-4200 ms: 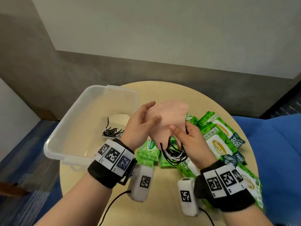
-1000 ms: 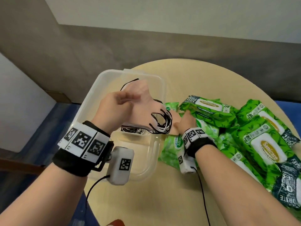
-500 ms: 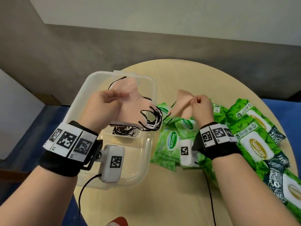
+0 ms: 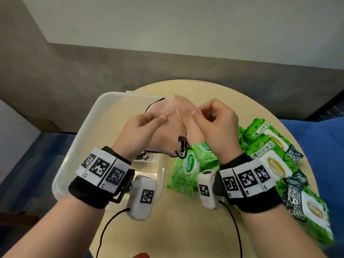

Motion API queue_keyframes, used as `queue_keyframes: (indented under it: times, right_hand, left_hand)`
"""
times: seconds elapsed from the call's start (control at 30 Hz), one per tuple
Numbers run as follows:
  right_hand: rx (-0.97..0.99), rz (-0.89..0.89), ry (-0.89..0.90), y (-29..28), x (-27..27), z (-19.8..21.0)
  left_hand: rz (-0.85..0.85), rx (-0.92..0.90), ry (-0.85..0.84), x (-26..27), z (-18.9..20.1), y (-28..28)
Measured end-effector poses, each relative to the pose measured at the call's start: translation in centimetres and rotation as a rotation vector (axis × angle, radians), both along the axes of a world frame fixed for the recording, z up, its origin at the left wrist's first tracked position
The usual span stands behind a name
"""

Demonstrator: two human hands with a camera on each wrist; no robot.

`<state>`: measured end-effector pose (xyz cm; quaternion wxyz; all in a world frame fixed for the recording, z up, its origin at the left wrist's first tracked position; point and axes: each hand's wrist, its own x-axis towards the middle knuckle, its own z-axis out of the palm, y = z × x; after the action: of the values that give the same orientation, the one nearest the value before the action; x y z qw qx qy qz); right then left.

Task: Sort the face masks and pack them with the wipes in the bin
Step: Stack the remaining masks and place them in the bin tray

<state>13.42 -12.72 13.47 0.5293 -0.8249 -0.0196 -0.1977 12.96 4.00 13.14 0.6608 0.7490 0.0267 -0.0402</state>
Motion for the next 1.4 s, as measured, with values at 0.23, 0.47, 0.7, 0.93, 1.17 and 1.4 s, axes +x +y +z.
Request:
queue_keyframes:
  times: [0.23, 0.47, 0.7, 0.93, 1.17, 1.4]
  right_hand:
    - [-0.147, 0.102, -0.089, 4.7, -3.3, -0.4]
    - [0.096, 0.197, 0.139, 4.5, -4.2, 0.4]
    - [-0.357, 0.103, 0.215, 2.7, -3.7, 2.1]
    - [-0.239, 0.098, 0.142, 3.3, -4.4, 2.5]
    - [-0.17, 0.1, 0.062, 4.1, -4.6, 1.6]
    - [-0.026, 0.06, 0.069, 4.0, -4.0, 1.2]
  left_hand:
    - [-0.118, -0.177, -0.008, -2.4, 0.9, -1.1]
    - [-0.098, -0.208, -0.026, -3.1, 0.8, -0.2]
    - [-0.258, -0.118, -0.067, -3.9, 0.9, 0.8]
    - [-0.252, -0.073, -0.163, -4.4, 0.3, 1.3]
    - [-0.201, -0.056, -0.246, -4.3, 0.1, 1.3]
    - [-0.121, -0.117, -0.353, -4.4, -0.2, 1.3]
